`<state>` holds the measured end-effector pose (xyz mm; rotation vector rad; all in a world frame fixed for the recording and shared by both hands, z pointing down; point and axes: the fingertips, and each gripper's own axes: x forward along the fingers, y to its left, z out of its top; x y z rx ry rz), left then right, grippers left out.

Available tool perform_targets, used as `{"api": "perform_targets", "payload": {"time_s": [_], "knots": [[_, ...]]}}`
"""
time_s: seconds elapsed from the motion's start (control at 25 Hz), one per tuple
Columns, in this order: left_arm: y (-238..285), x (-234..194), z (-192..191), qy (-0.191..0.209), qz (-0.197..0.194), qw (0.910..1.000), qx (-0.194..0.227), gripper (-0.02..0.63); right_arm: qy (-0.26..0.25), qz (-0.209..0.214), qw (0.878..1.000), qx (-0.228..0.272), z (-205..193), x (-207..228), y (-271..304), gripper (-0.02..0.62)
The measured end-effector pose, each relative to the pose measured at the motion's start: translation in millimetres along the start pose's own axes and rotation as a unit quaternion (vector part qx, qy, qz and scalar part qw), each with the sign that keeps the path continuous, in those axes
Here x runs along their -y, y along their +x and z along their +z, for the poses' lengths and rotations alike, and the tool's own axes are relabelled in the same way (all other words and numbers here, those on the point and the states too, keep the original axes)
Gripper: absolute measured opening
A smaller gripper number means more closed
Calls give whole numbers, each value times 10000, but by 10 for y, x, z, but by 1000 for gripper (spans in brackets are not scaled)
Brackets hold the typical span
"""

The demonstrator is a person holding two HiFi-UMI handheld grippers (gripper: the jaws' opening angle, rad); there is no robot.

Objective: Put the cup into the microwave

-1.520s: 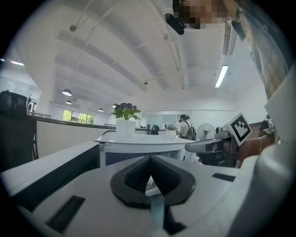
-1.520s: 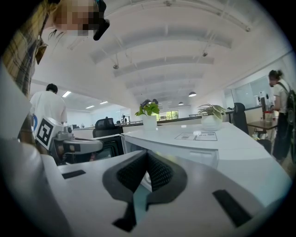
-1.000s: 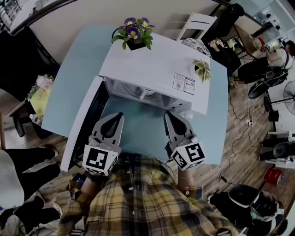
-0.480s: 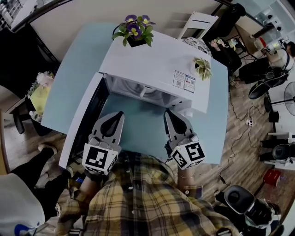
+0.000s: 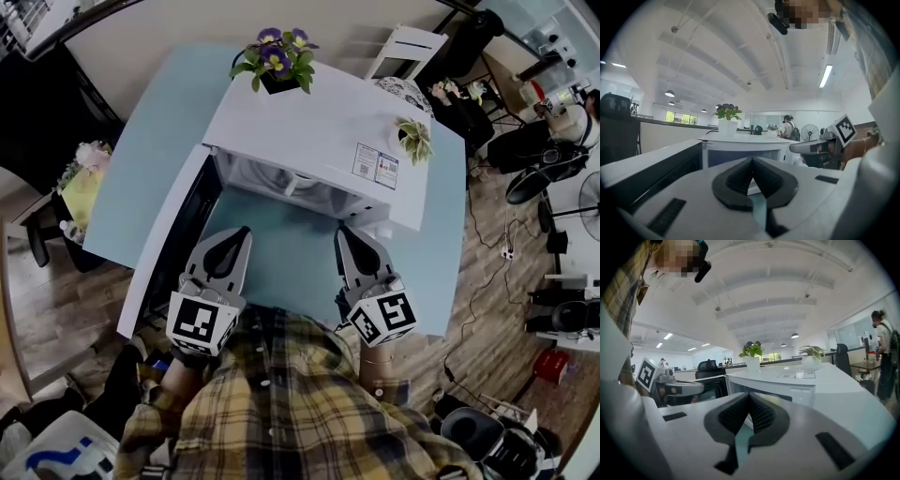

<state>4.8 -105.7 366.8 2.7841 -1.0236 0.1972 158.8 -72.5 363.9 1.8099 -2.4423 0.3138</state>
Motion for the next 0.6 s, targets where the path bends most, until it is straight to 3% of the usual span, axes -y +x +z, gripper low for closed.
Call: {"api": "perform_targets", "payload": {"time_s": [0.6], "knots": [[22, 35, -14, -3, -61, 10000, 11, -8, 127, -12, 9999, -21, -64, 41, -8, 2]]}}
